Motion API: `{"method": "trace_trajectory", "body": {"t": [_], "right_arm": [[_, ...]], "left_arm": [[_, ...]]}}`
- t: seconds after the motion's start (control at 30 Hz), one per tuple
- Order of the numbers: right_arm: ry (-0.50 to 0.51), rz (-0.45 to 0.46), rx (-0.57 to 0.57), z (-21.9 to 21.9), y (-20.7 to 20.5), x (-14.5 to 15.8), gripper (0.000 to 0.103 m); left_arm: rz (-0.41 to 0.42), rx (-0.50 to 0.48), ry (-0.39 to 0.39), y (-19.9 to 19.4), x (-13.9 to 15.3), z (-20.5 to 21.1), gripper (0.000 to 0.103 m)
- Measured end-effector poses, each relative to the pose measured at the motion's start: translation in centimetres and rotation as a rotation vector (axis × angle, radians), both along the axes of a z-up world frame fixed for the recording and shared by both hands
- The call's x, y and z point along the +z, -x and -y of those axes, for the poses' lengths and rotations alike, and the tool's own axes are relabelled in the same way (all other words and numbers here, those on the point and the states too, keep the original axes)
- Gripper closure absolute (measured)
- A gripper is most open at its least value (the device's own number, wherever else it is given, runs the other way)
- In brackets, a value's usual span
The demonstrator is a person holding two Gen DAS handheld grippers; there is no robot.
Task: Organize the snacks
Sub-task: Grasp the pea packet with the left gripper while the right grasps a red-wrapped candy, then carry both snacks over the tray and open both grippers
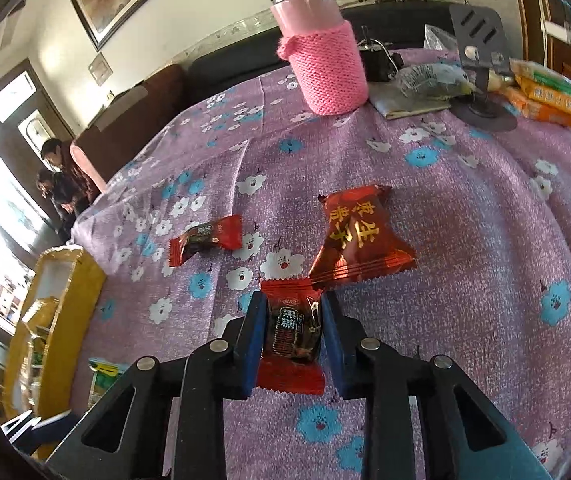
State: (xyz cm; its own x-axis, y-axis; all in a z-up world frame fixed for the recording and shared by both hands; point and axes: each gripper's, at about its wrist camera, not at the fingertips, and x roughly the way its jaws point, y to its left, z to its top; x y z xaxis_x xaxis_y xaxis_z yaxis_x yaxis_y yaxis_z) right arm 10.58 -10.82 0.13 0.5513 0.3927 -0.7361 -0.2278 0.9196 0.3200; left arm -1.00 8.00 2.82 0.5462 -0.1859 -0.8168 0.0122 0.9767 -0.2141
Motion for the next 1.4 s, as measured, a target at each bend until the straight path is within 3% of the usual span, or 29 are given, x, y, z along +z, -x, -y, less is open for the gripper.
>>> {"method": "trace_trajectory", "body": {"t": [0.23, 0.33, 0.37, 0.4, 0.43, 0.67, 0.93, 1.2, 1.4], "right_arm": [[-0.043, 0.012, 0.001, 0.4, 0.2, 0.8, 0.074], [-0.049, 0.012, 0.002, 0.3, 0.3, 0.9, 0.074], [-0.05, 0.011, 0.002, 0.2, 0.3, 0.9, 0.074], [-0.05, 0.012, 0.003, 0.2, 0.4, 1.0, 0.074], [-0.052, 0.013, 0.004, 0.1, 0.4, 1.0, 0.074], [-0.049, 0.019, 0.018, -0.3, 0.7, 1.1, 0.074], [-0.034, 0.047, 0.043, -1.1, 1.4, 1.6, 0.075], [-0.039, 0.055, 0.057, -1.6, 3.9, 2.3, 0.074], [0.011, 0.034, 0.123, -3.8, 8.0, 3.4, 0.074]], "left_arm": [[-0.025, -0.007, -0.123, -2.6, -2.0, 1.2, 0.027], [0.012, -0.02, -0.175, -2.7, -2.2, 1.7, 0.03], [0.027, -0.017, -0.191, -2.5, -2.2, 1.7, 0.053], [0.045, -0.025, -0.212, -2.4, -2.1, 1.8, 0.066], [0.046, -0.026, -0.212, -2.4, -2.0, 1.9, 0.066], [0.059, -0.011, -0.121, -1.3, -1.2, 0.5, 0.066], [0.123, 0.034, 0.029, 3.1, 2.4, -2.9, 0.066], [0.212, 0.173, 0.08, 9.0, 5.6, -10.6, 0.066], [0.238, 0.263, 0.105, 12.0, 5.4, -15.9, 0.066]]}}
